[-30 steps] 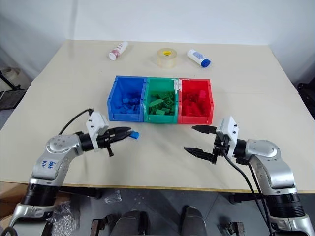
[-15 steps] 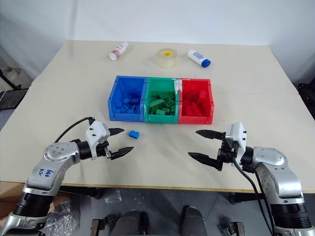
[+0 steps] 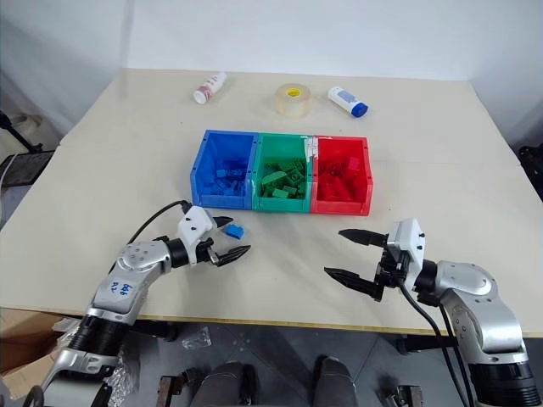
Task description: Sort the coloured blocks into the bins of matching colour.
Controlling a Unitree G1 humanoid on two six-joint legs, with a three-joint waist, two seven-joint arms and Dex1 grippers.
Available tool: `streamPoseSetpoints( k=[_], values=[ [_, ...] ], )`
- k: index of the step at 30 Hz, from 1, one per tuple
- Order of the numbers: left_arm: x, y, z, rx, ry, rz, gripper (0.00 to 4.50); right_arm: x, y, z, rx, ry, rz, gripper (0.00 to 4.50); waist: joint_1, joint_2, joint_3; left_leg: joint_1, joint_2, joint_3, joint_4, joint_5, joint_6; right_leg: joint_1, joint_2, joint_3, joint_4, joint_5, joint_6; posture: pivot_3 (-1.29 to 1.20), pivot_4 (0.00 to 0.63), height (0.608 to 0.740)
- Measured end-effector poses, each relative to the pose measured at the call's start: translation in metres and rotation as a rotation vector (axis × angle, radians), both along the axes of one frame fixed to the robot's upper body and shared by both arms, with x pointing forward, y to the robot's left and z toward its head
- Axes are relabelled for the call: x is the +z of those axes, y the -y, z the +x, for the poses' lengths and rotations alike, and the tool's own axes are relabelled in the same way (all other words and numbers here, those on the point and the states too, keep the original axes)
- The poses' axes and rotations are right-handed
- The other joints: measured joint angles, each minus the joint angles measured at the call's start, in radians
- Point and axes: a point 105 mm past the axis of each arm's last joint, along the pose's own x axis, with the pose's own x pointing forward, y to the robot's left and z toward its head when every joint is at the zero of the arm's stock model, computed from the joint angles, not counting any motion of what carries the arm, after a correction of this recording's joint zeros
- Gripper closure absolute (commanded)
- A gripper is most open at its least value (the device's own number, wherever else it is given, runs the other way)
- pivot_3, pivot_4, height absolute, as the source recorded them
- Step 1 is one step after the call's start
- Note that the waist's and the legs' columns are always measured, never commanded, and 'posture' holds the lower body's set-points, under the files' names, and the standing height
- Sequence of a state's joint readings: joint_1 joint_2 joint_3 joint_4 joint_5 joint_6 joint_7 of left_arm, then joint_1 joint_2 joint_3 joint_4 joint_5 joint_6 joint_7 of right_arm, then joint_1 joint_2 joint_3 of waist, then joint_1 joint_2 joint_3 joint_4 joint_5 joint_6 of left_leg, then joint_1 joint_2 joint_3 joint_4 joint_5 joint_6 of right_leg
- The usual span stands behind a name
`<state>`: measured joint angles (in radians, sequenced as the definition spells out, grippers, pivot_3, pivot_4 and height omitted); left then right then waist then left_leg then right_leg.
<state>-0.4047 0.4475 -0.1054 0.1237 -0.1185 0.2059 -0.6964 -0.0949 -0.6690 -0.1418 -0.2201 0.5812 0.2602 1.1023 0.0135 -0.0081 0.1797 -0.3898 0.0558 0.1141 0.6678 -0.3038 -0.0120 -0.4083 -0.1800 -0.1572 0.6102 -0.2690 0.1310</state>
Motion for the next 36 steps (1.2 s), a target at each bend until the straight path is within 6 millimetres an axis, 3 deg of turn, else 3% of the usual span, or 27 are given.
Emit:
streamPoseSetpoints(
  k=[3,9,10,17,19,25,28,36],
  values=[
    [-0.001,0.007,0.003,-0.033,0.003,-0.005,0.94,0.002,-0.001,-0.001,-0.002,0.012,-0.001,0.0,0.005,0.0,0.0,0.0,0.0,0.0,0.0,0.0,0.0,0.0,0.0,0.0,0.0,0.0,0.0,0.0,0.15,0.74],
    [-0.003,0.01,-0.003,-0.086,-0.022,-0.007,2.82,0.003,0.004,0.0,-0.035,0.016,0.001,0.0,0.006,0.0,0.0,0.0,0.0,0.0,0.0,0.0,0.0,0.0,0.0,0.0,0.0,0.0,0.0,0.0,0.15,0.74],
    [-0.003,0.009,-0.003,-0.085,-0.021,-0.005,2.84,0.003,0.004,-0.001,-0.035,0.015,0.001,0.0,0.005,0.0,0.0,0.0,0.0,0.0,0.0,0.0,0.0,0.0,0.0,0.0,0.0,0.0,0.0,0.0,0.15,0.74],
    [0.007,-0.004,-0.002,-0.049,0.011,0.015,2.84,0.008,0.004,0.002,-0.036,0.032,0.005,0.0,0.005,0.0,0.0,0.0,0.0,0.0,0.0,0.0,0.0,0.0,0.0,0.0,0.0,0.0,0.0,0.0,0.15,0.74],
    [0.021,-0.006,0.003,-0.023,0.055,-0.006,2.84,0.011,0.006,0.004,-0.043,0.04,0.018,0.0,0.007,0.0,0.0,0.0,0.0,0.0,0.0,0.0,0.0,0.0,0.0,0.0,0.0,0.0,0.0,0.0,0.15,0.74],
    [0.09,-0.014,0.025,0.045,0.231,-0.077,2.84,0.017,0.008,0.007,-0.05,0.058,0.025,0.0,0.01,0.0,0.0,-0.001,0.0,0.0,0.0,0.0,0.0,0.0,0.0,0.0,0.0,0.0,0.0,0.0,0.15,0.74],
    [0.103,-0.018,0.04,0.074,0.253,-0.092,2.84,0.02,0.009,0.012,-0.057,0.066,0.029,0.0,0.01,0.0,0.0,-0.001,0.0,0.0,0.001,0.0,0.0,0.0,0.0,0.0,0.0,0.0,0.0,0.0,0.15,0.74],
    [0.088,-0.018,0.065,0.081,0.208,-0.123,0.31,0.027,0.005,0.018,-0.037,0.091,0.025,0.0,0.007,-0.001,0.0,-0.001,0.0,0.0,0.0,0.0,0.0,0.0,0.0,0.0,-0.001,0.0,0.001,0.0,0.15,0.74]
  ],
)
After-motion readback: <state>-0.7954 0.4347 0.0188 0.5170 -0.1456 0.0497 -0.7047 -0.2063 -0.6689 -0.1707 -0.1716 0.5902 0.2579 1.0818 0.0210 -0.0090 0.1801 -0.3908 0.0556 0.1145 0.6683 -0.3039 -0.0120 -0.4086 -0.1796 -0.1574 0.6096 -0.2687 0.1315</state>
